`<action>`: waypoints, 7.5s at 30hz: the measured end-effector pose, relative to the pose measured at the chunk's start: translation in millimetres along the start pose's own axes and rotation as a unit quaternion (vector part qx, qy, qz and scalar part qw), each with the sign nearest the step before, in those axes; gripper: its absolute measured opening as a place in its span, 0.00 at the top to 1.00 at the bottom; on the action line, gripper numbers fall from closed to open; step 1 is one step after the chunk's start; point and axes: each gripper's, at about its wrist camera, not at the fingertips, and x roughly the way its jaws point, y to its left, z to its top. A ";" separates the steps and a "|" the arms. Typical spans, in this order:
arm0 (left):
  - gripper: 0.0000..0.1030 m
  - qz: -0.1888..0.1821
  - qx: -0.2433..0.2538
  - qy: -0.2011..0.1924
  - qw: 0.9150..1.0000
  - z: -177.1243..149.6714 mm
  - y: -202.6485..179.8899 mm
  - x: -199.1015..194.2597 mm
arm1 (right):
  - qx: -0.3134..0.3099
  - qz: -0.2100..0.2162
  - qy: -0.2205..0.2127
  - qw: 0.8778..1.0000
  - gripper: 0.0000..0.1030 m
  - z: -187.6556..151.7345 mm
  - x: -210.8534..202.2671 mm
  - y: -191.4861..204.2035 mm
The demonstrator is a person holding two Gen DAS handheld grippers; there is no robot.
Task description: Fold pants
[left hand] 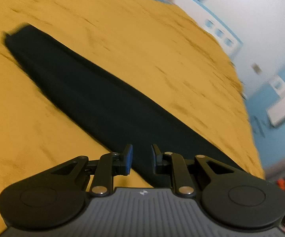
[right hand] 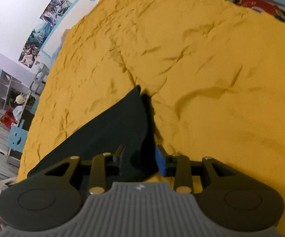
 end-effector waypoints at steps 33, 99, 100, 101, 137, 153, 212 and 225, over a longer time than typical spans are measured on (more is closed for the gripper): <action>1.00 -0.078 0.107 0.177 0.975 -108.6 -117.7 76.8 | -0.160 -0.083 -0.043 0.983 0.81 -14.7 -28.0 36.9; 0.96 0.093 -0.269 -0.212 0.935 152.1 309.8 -24.0 | -0.327 -0.195 0.009 0.925 0.37 -113.8 103.2 195.4; 0.96 0.093 -0.255 -0.220 0.937 154.0 300.9 -29.5 | -0.325 -0.195 0.008 0.925 0.37 -113.0 101.8 194.5; 0.96 0.096 -0.235 -0.228 0.940 158.1 288.9 -34.3 | -0.324 -0.194 0.007 0.926 0.37 -112.7 100.6 193.6; 0.80 -0.009 0.426 0.073 0.902 -108.1 -149.0 89.2 | -0.260 -0.072 0.007 0.963 0.37 -125.2 50.3 157.1; 0.75 -0.040 0.312 0.042 0.948 -44.8 -114.0 51.2 | -0.189 0.047 0.062 0.979 0.50 -95.2 100.1 195.8; 0.76 0.085 0.180 0.005 0.980 -5.8 -37.2 66.9 | -0.078 0.011 0.059 0.995 1.00 102.3 61.3 96.5; 0.76 0.099 0.177 0.020 0.979 -4.2 -28.0 72.4 | -0.113 -0.089 0.058 0.988 1.00 67.8 107.6 60.1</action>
